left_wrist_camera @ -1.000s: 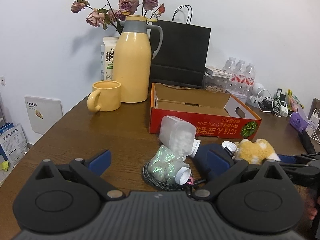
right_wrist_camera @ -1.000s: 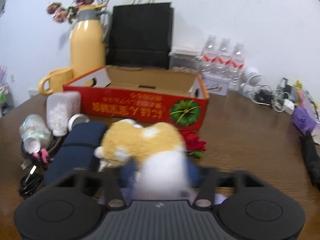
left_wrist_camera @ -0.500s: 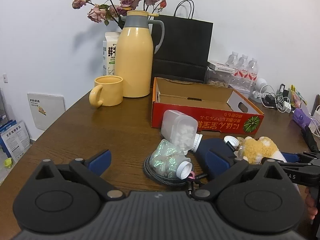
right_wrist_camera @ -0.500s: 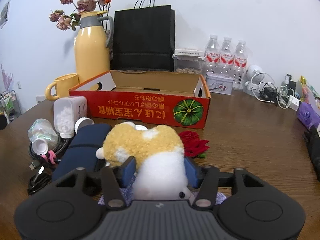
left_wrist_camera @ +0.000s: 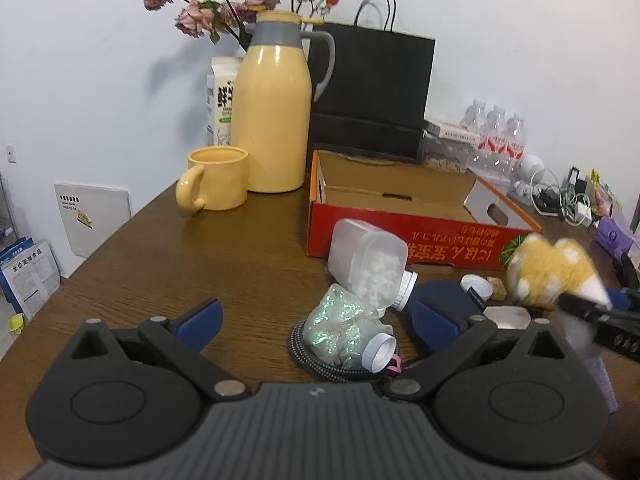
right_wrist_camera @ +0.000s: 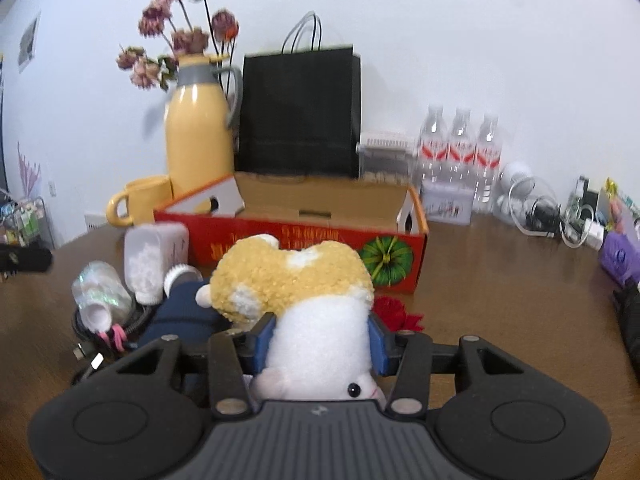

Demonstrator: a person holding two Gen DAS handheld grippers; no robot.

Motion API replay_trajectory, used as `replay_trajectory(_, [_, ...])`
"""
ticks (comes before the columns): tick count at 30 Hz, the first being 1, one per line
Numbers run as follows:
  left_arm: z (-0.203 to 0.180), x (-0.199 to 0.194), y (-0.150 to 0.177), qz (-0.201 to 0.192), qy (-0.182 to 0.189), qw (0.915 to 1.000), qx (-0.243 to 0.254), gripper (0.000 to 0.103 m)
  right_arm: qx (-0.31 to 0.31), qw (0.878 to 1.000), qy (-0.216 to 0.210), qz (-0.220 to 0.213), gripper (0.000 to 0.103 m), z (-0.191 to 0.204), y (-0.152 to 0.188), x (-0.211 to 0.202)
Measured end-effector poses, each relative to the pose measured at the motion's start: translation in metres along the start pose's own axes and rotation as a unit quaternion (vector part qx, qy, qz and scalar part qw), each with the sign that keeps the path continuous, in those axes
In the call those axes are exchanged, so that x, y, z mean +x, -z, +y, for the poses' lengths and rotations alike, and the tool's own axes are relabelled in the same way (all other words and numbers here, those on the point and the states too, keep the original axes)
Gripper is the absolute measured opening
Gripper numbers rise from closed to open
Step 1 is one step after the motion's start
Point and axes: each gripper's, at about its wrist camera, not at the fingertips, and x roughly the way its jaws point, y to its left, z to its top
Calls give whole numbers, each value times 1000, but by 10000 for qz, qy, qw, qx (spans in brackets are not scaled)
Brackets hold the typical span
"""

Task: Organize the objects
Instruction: 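Grasp the plush hamster toy with the right gripper and lift it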

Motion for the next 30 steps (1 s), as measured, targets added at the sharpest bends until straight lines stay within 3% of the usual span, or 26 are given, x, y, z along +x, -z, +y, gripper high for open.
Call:
replay_trajectory(7, [-7, 37, 2, 249, -131, 9996, 101, 103, 62, 9997, 127, -213, 46, -3, -13, 3])
replay_trajectory(11, [-8, 52, 3, 201, -163, 9997, 34, 102, 153, 9996, 145, -191, 46, -5, -13, 14])
replay_trajectory(13, [-8, 53, 3, 123, -86, 9999, 15, 93, 195, 9995, 130, -188, 46, -5, -10, 18])
replay_trajectory(15, [-9, 55, 2, 151, -44, 9999, 50, 66, 234, 9996, 100, -148, 46, -6, -6, 21])
replay_trajectory(18, [-9, 59, 4, 282, 195, 9994, 21, 36, 251, 9996, 65, -144, 46, -6, -4, 20])
replay_trajectory(24, [-5, 49, 0, 145, 246, 9994, -175, 23, 238, 9995, 73, -195, 46, -5, -3, 17])
replay_trajectory(30, [3, 35, -8, -109, 313, 9989, -345, 20, 225, 9994, 75, -250, 46, -3, -3, 14])
